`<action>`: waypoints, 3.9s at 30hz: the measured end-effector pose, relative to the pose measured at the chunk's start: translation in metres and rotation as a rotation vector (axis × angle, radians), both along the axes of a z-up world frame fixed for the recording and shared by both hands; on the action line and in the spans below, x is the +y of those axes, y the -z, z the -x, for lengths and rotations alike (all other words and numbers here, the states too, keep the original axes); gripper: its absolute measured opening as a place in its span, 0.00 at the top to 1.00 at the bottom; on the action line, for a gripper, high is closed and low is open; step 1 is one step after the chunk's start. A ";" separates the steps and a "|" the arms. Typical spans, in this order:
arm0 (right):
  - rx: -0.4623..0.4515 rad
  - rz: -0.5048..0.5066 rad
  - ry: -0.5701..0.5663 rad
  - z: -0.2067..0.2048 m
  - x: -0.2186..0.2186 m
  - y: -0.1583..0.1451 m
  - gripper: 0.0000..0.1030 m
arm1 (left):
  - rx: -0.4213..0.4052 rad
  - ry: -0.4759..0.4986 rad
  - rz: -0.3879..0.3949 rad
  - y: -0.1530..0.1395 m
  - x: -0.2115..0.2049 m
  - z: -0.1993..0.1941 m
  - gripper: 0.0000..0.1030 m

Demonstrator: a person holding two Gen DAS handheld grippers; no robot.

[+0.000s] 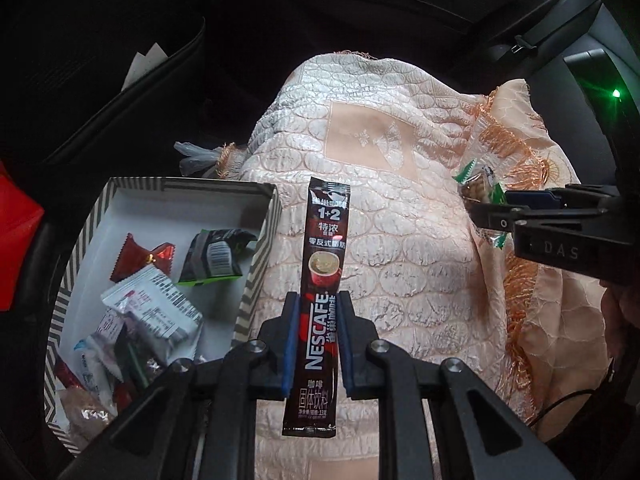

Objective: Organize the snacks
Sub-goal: 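Carry the coffee stick and cookie packet over the tray with both grippers, then lower both snacks into the tray and open both grippers, then withdraw both open grippers from the tray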

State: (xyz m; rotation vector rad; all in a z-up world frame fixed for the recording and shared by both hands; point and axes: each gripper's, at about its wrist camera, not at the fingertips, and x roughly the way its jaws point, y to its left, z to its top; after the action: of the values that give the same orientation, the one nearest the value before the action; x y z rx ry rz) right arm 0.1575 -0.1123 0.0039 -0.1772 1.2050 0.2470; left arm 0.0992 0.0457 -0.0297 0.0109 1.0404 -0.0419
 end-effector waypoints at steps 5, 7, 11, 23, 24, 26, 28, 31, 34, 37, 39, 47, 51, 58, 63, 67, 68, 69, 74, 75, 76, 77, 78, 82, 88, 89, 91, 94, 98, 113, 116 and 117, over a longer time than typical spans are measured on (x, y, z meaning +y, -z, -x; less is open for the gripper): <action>-0.017 -0.045 0.004 0.013 0.012 0.007 0.57 | -0.028 -0.033 -0.003 -0.011 0.016 0.020 0.81; -0.020 -0.057 -0.003 0.017 0.020 0.011 0.57 | -0.030 -0.047 0.004 -0.013 0.023 0.026 0.81; -0.020 -0.087 -0.025 0.030 0.039 0.013 0.57 | -0.041 -0.080 0.000 -0.016 0.037 0.038 0.81; -0.028 -0.120 -0.174 0.058 0.116 -0.003 0.57 | -0.038 -0.214 0.000 -0.016 0.100 0.070 0.81; -0.029 -0.120 -0.188 0.059 0.122 -0.003 0.57 | -0.036 -0.224 -0.002 -0.015 0.105 0.072 0.81; -0.026 -0.123 -0.213 0.062 0.136 -0.004 0.57 | -0.034 -0.251 0.001 -0.014 0.116 0.077 0.81; -0.024 -0.127 -0.236 0.064 0.148 -0.005 0.57 | -0.032 -0.273 -0.002 -0.013 0.126 0.081 0.81; -0.022 -0.136 -0.267 0.067 0.165 -0.006 0.57 | -0.027 -0.304 -0.002 -0.010 0.140 0.085 0.81; -0.013 -0.131 -0.293 0.068 0.182 -0.003 0.57 | -0.017 -0.330 -0.001 -0.005 0.152 0.088 0.81; 0.011 -0.143 -0.308 0.065 0.199 0.003 0.57 | -0.001 -0.355 0.000 0.002 0.159 0.088 0.81; 0.022 -0.148 -0.313 0.062 0.209 0.008 0.57 | 0.007 -0.368 0.001 0.007 0.162 0.089 0.81; 0.038 -0.111 -0.326 0.053 0.244 0.027 0.57 | 0.011 -0.418 0.015 0.019 0.177 0.086 0.74; 0.027 -0.114 -0.334 0.048 0.254 0.032 0.55 | 0.015 -0.444 0.010 0.021 0.181 0.087 0.67; 0.003 -0.175 -0.330 0.050 0.249 0.030 0.51 | 0.000 -0.465 0.005 0.020 0.184 0.090 0.38; -0.038 -0.183 -0.319 0.060 0.241 0.020 0.51 | -0.018 -0.476 -0.005 0.016 0.183 0.094 0.27; -0.063 -0.185 -0.297 0.070 0.229 0.015 0.51 | -0.037 -0.484 -0.014 0.012 0.180 0.100 0.20; -0.078 -0.186 -0.288 0.073 0.225 0.013 0.51 | -0.042 -0.483 -0.019 0.011 0.178 0.101 0.20; -0.095 -0.188 -0.278 0.077 0.220 0.011 0.51 | -0.045 -0.482 -0.027 0.011 0.175 0.103 0.20; -0.167 -0.151 -0.211 0.093 0.197 0.008 0.51 | -0.071 -0.484 -0.025 0.008 0.165 0.114 0.10; -0.174 -0.154 -0.197 0.096 0.192 0.009 0.51 | -0.078 -0.485 -0.030 0.007 0.162 0.116 0.10; -0.182 -0.156 -0.184 0.099 0.188 0.009 0.51 | -0.082 -0.484 -0.037 0.006 0.160 0.118 0.10; -0.193 -0.154 -0.173 0.102 0.184 0.010 0.51 | -0.082 -0.483 -0.042 0.006 0.158 0.120 0.10; -0.198 -0.151 -0.165 0.105 0.181 0.011 0.51 | -0.081 -0.482 -0.040 0.006 0.157 0.122 0.10; -0.202 -0.161 -0.122 0.111 0.171 0.016 0.51 | -0.083 -0.474 -0.039 0.006 0.152 0.129 0.10; -0.191 -0.163 -0.112 0.116 0.170 0.020 0.51 | -0.092 -0.466 -0.027 0.004 0.152 0.132 0.10; -0.191 -0.159 -0.115 0.117 0.170 0.020 0.51 | -0.095 -0.463 -0.027 0.004 0.152 0.132 0.10; -0.191 -0.156 -0.119 0.118 0.171 0.020 0.51 | -0.098 -0.457 -0.033 0.003 0.150 0.132 0.10; -0.186 -0.152 -0.122 0.118 0.172 0.020 0.51 | -0.101 -0.450 -0.037 0.002 0.148 0.132 0.10; -0.183 -0.155 -0.118 0.116 0.170 0.020 0.51 | -0.102 -0.442 -0.032 0.002 0.147 0.132 0.10; -0.173 -0.147 -0.121 0.114 0.169 0.020 0.51 | -0.100 -0.440 -0.038 0.002 0.147 0.132 0.09; -0.172 -0.148 -0.120 0.114 0.169 0.021 0.51 | -0.098 -0.440 -0.036 0.003 0.147 0.132 0.09; -0.171 -0.148 -0.121 0.114 0.169 0.021 0.51 | -0.097 -0.440 -0.036 0.003 0.148 0.132 0.09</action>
State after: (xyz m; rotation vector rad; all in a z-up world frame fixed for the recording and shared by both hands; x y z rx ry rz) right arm 0.0432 0.0569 -0.0172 -0.1393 1.0030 0.4171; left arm -0.0323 0.1932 -0.0325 -0.1817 0.9276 0.3736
